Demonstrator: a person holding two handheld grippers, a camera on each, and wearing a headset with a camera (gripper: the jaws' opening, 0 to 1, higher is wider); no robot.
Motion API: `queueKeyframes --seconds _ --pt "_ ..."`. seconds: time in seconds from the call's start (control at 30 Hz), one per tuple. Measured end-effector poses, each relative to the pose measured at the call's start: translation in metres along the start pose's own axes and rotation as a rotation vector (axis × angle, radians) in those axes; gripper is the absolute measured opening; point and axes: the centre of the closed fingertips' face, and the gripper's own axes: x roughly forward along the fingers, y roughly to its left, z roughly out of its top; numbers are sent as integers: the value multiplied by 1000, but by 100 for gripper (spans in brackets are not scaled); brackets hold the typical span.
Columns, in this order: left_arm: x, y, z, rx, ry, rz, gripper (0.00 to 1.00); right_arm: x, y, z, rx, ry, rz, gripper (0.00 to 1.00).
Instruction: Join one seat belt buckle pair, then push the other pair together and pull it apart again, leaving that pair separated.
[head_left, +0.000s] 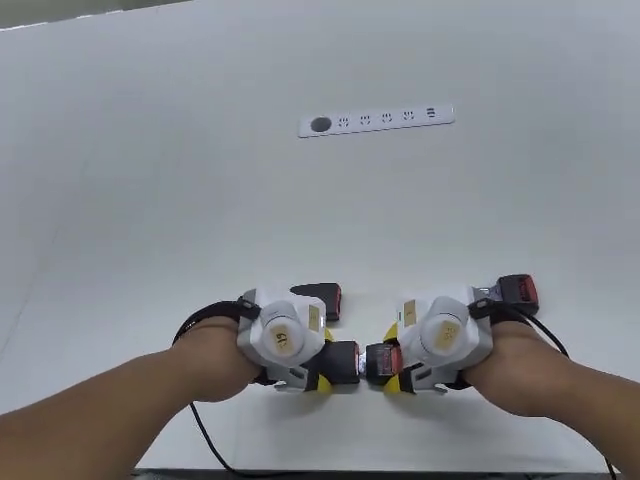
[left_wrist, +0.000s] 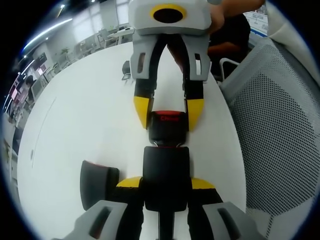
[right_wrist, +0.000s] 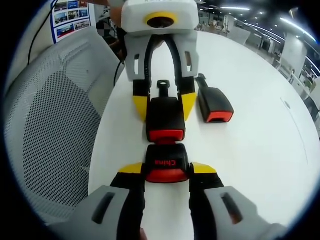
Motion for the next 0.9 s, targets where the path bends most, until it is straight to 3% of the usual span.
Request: queueKeyframes --seconds 0.27,0.5,0.63,0.73,0.9 --pt "2 1 -3 9 31 -7 34 1 4 -2 -38 18 -13 34" --pt "-1 1 0 -7 12 19 35 -7 5 -6 25 -14 14 37" --pt "-12 2 7 -43 -32 39 34 -20 6 -7 48 -41 18 36" --pt "-27 1 13 -111 -82 31 34 -33 -5 -9 83 -83 -16 40" --pt "-56 21 17 -134 -127 101 34 -56 -13 -17 73 -83 -49 41"
